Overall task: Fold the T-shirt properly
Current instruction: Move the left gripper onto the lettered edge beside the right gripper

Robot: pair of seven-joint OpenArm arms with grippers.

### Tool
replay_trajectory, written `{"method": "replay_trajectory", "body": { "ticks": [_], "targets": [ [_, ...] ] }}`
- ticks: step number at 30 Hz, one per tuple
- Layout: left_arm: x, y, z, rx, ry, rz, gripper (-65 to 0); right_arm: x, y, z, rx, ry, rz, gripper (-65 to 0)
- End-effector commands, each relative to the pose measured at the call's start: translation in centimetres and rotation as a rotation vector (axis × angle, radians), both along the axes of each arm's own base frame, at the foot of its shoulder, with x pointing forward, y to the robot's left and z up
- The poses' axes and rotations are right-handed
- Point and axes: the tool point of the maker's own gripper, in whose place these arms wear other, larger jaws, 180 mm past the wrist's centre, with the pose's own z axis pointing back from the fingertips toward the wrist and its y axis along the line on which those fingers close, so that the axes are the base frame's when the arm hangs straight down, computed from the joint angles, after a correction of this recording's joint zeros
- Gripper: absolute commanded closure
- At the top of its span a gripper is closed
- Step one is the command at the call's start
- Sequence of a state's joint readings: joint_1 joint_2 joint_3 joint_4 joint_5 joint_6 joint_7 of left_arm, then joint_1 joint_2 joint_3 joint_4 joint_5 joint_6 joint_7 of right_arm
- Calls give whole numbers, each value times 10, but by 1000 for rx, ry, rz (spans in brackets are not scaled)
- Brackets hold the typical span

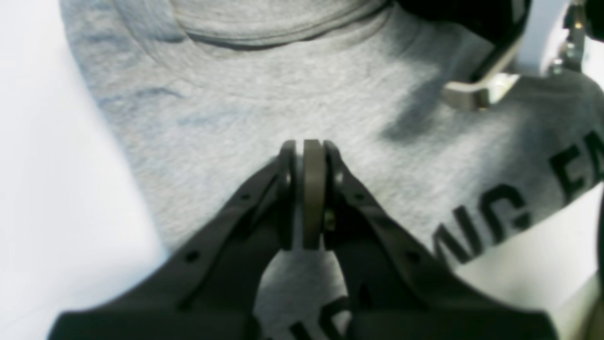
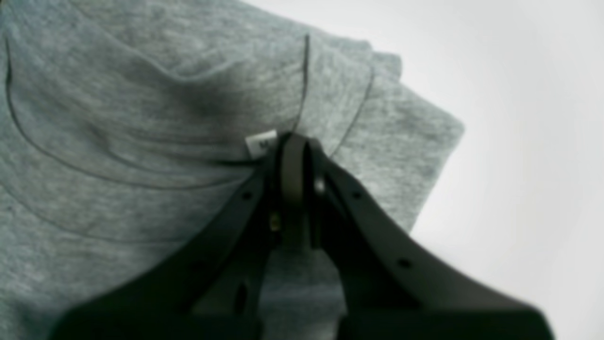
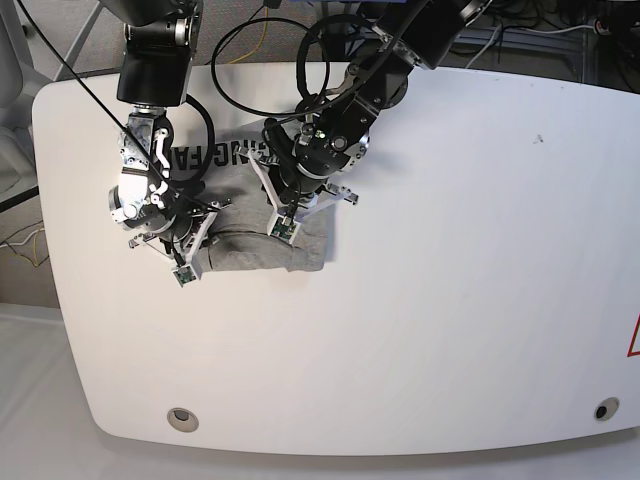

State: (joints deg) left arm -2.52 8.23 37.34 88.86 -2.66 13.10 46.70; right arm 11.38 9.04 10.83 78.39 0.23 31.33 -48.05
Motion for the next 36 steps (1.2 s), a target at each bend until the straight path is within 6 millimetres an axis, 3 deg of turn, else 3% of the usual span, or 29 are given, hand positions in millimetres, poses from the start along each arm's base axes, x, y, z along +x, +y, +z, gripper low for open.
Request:
{"method": "replay_trajectory", "body": {
  "ticks": [1, 22, 29, 36],
  "targets": [
    [7, -7, 16, -27, -49, 1, -19, 10, -12, 14, -26, -40, -6, -6],
    [-17, -25, 8, -31, -22, -62, -19, 27, -12, 31, -29, -83, -1, -6],
    [-20, -24, 6, -32, -12, -58, -19, 37, 9, 40, -46, -106, 66, -6],
    [-22, -23, 2, -30, -3, -56, -19, 36, 13, 37, -47, -98, 77, -6]
  ]
}}
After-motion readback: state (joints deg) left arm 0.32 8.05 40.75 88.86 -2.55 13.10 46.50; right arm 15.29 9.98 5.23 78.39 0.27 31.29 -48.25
